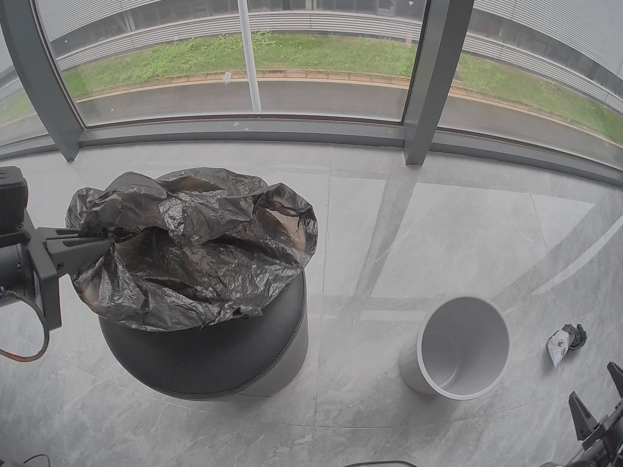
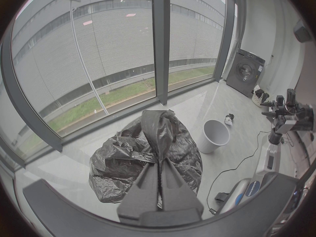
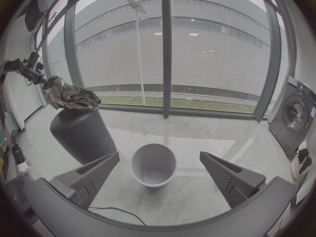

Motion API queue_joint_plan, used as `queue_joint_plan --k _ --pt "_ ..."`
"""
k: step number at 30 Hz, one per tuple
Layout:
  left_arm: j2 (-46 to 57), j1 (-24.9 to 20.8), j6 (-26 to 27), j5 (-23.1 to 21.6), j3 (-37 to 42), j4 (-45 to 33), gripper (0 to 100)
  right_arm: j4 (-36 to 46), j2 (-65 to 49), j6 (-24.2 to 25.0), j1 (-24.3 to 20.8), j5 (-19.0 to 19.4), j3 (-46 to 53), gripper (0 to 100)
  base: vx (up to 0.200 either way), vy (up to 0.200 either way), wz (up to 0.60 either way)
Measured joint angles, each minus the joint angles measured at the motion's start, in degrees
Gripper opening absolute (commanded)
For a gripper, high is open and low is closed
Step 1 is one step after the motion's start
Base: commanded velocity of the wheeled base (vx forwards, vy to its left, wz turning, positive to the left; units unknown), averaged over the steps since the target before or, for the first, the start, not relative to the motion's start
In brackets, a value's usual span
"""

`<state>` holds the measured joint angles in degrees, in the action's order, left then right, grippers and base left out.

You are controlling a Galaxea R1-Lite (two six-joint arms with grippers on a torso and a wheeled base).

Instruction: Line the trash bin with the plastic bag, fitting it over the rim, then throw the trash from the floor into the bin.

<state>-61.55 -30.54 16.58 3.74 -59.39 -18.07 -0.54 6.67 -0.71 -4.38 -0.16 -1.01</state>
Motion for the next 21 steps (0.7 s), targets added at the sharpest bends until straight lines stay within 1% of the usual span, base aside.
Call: queue_joint_plan --k 3,9,16,21 --pt "1.4 0.0 1.1 0.3 -0.2 0.2 0 -1.7 2.5 -0.3 -1.4 0.4 -1.3 100 0.0 0.0 0.0" --pt "2.6 0.1 1.3 0.4 -0.3 0.8 0 -7.6 13.2 -1.0 -3.2 2.2 -10.0 100 0.0 0.0 0.0" --pt "2.8 0.2 1.6 0.5 0.2 3.0 0 -11.9 31.3 -2.8 -8.5 4.1 -22.8 100 0.0 0.0 0.0" --pt "2.5 0.2 2.2 0.5 0.8 5.6 0 -14.3 45.5 -3.8 -12.8 5.2 -33.7 100 0.0 0.0 0.0"
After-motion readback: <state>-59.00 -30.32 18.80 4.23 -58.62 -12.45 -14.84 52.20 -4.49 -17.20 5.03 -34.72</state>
